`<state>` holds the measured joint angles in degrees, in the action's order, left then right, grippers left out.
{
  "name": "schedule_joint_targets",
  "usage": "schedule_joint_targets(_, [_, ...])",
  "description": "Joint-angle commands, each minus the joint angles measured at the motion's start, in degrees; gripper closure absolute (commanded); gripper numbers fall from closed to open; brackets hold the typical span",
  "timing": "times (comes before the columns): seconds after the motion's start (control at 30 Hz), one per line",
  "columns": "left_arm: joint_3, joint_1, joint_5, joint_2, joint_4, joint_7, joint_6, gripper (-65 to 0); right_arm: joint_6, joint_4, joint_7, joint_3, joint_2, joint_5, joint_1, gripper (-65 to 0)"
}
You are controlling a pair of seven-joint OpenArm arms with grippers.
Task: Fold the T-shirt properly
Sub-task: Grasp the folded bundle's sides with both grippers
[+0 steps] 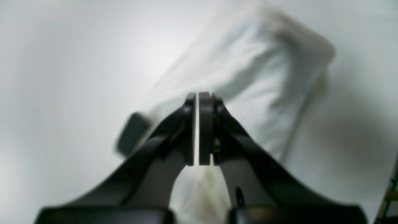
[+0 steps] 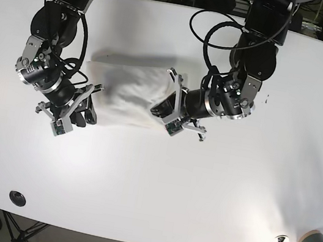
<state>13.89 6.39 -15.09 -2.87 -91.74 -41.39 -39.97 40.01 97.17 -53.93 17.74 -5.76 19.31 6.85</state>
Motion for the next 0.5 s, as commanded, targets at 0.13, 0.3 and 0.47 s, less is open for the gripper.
schedule_joint_targets(0.13, [2.9,0.9,-0.9,0.6,0.9,0.8,0.0,0.0,-0.01,-8.4,8.1,-0.1,-0.4,0.9,1.7,-12.5])
schedule_joint_targets(0.3, [2.6,-0.4,-0.4,1.2,1.2,0.9,0.0,0.0,-0.01,-16.4,13.8,-0.2,-0.7,0.5,3.0,-12.5])
schedule_joint_targets(0.47, [2.6,-0.5,-0.5,1.0,6.2,1.3,0.0,0.0,-0.01,-25.5,19.7,-0.3,-2.5,0.6,3.9,-12.5])
